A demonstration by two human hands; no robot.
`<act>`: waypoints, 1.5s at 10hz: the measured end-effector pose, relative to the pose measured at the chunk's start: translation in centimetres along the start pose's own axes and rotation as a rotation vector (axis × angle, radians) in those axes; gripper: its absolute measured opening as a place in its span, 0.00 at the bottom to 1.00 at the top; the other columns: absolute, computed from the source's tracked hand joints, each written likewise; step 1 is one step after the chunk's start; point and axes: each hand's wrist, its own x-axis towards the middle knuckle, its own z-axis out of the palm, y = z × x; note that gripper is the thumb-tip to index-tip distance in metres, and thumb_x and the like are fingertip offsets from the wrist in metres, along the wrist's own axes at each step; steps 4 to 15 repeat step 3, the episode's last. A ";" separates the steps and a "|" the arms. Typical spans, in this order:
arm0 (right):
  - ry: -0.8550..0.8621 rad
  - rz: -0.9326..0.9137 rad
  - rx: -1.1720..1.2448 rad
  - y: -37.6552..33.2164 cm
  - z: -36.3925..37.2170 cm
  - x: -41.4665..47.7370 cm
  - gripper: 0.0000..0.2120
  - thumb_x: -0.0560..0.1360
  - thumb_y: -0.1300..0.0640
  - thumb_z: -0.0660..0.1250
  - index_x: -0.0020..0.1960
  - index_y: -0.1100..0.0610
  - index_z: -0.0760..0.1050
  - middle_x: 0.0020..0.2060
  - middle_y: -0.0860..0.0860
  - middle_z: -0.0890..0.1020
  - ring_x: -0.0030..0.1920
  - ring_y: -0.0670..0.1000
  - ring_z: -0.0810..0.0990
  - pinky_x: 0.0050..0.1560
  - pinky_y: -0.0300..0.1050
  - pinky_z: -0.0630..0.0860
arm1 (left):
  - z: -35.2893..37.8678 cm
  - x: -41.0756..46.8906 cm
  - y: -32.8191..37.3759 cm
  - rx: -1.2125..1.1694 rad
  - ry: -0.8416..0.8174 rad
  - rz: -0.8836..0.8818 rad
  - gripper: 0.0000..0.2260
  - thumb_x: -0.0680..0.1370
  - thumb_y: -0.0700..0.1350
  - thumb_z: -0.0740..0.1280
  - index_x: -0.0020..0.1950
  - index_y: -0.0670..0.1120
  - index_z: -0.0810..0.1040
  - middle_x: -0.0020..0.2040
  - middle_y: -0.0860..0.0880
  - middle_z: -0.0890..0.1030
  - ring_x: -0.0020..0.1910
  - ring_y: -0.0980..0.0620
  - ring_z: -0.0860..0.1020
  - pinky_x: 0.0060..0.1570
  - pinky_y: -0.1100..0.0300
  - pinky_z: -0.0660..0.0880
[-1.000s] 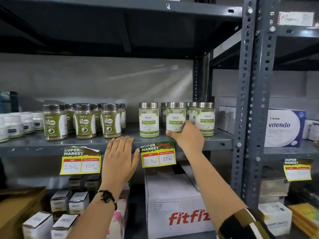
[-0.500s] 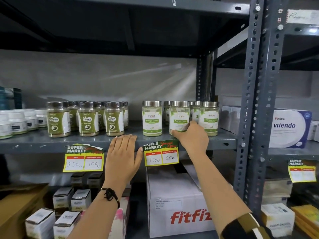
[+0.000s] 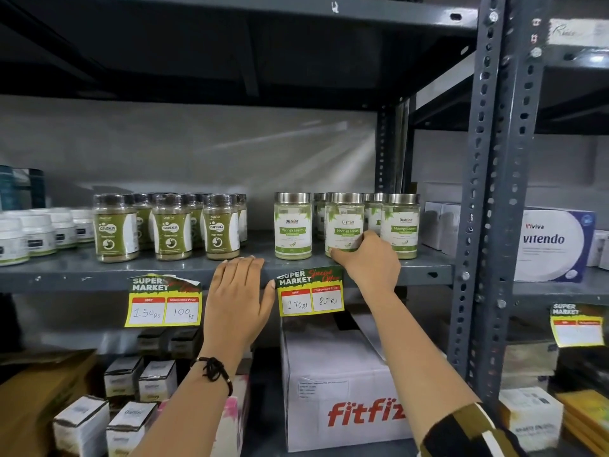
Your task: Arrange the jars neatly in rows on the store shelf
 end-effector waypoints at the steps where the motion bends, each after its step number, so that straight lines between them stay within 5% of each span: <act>1: -0.014 -0.002 -0.004 0.0 0.0 -0.1 0.23 0.65 0.40 0.73 0.47 0.58 0.74 0.44 0.53 0.82 0.46 0.54 0.80 0.37 0.43 0.68 | 0.0 -0.1 0.0 -0.010 -0.006 0.002 0.20 0.77 0.53 0.56 0.57 0.40 0.77 0.54 0.43 0.80 0.54 0.43 0.77 0.62 0.51 0.63; 15: 0.008 -0.047 0.043 0.3 -0.5 -0.4 0.23 0.67 0.41 0.72 0.50 0.59 0.74 0.47 0.54 0.82 0.48 0.54 0.80 0.39 0.44 0.71 | 0.3 -0.1 -0.3 -0.018 0.023 0.010 0.20 0.77 0.53 0.56 0.58 0.40 0.77 0.55 0.43 0.80 0.55 0.43 0.77 0.63 0.52 0.61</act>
